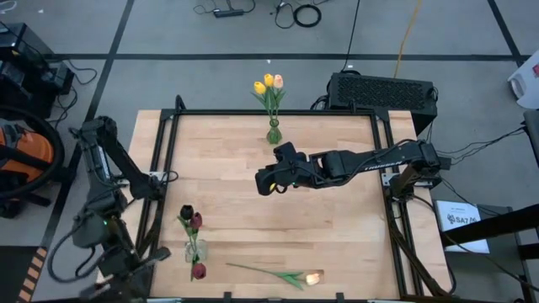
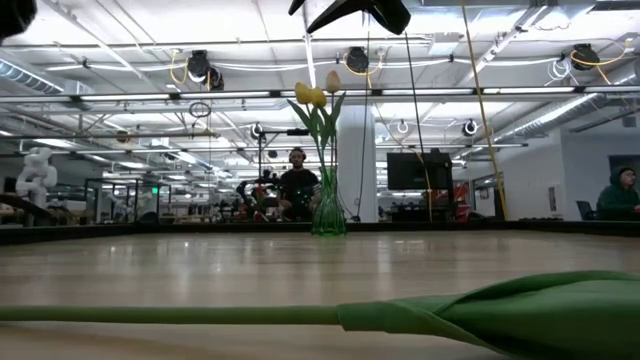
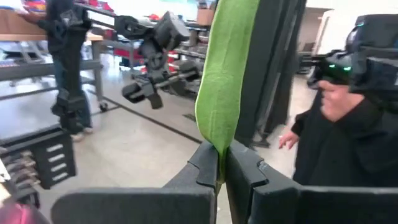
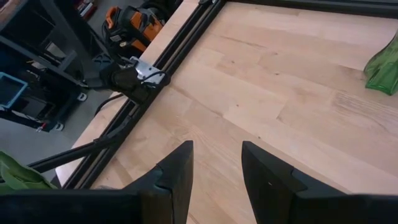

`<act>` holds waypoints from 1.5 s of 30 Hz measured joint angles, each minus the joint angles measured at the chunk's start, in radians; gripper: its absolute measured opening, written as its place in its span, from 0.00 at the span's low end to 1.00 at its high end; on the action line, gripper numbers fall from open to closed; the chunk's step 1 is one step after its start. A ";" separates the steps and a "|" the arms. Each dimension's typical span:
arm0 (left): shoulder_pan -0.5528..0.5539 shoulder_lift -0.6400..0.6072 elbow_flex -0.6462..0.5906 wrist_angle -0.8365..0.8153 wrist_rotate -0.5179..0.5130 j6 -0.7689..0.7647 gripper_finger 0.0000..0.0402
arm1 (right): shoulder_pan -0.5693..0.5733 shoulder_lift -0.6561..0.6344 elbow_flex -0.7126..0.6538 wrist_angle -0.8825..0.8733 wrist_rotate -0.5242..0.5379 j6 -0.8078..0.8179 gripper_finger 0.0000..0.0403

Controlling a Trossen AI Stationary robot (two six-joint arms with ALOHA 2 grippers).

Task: Sort flowers into vase by color
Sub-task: Put the black flower into the transparent vase

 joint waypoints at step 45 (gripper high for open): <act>0.207 -0.480 -0.394 -0.209 0.074 0.019 0.03 | 0.000 0.000 0.000 -0.001 0.000 0.000 0.32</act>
